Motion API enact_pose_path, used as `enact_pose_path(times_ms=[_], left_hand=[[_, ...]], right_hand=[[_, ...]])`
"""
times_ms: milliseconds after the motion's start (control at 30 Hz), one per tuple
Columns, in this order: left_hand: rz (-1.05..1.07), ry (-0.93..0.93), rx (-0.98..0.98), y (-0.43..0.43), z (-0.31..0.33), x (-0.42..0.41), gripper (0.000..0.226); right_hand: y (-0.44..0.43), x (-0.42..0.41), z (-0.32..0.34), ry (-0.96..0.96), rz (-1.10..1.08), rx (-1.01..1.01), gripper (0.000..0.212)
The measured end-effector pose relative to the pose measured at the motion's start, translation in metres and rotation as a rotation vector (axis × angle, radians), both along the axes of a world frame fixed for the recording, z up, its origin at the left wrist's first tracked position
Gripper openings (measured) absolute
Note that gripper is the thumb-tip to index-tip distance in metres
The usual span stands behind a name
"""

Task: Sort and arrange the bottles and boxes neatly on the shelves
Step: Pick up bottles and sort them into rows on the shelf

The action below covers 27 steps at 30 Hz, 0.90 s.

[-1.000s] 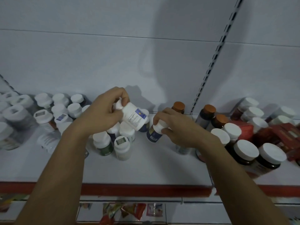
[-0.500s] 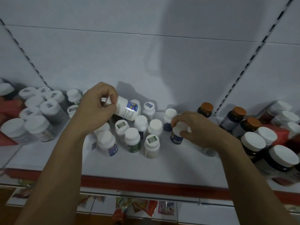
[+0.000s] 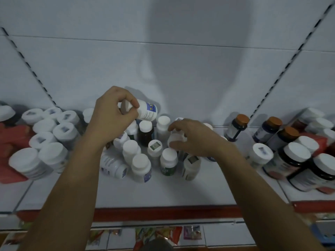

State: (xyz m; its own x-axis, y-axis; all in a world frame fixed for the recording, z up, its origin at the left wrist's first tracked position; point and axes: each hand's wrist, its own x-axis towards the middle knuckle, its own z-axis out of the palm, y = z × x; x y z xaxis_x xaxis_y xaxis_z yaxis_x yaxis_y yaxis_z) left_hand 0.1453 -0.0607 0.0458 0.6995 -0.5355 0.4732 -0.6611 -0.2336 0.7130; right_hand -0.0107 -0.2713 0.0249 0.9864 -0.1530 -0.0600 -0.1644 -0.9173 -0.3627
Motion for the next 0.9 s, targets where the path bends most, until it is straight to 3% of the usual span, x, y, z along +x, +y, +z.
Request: enact_pose_path(times_ms=[100,233,333,467,667,767,900], left_hand=[[-0.046,-0.009,-0.013,0.011,0.004,0.008,0.031],[-0.124,0.005,-0.005,0.026,0.006,0.021,0.019],[-0.212,0.042,-0.018,0.027,0.005,0.026,0.018],[-0.313,0.100,-0.028,0.015,0.001,0.028,0.020],[-0.478,0.003,0.140,-0.034,-0.002,0.002,0.018],[-0.565,-0.105,0.336,-0.055,-0.006,-0.012,0.024],[-0.582,-0.135,0.549,-0.067,-0.014,-0.017,0.031]], right_hand=[[0.011,0.011,-0.003,0.124,-0.021,-0.117,0.037],[0.003,0.009,0.001,0.074,-0.238,-0.077,0.033],[-0.010,0.002,0.004,-0.009,-0.428,0.052,0.047],[-0.020,-0.004,0.006,-0.190,-0.545,0.073,0.064],[-0.029,-0.010,0.006,-0.267,-0.497,0.053,0.026],[-0.038,-0.007,0.010,-0.237,-0.425,0.049,0.025],[-0.037,-0.001,0.013,0.000,-0.270,-0.037,0.031]])
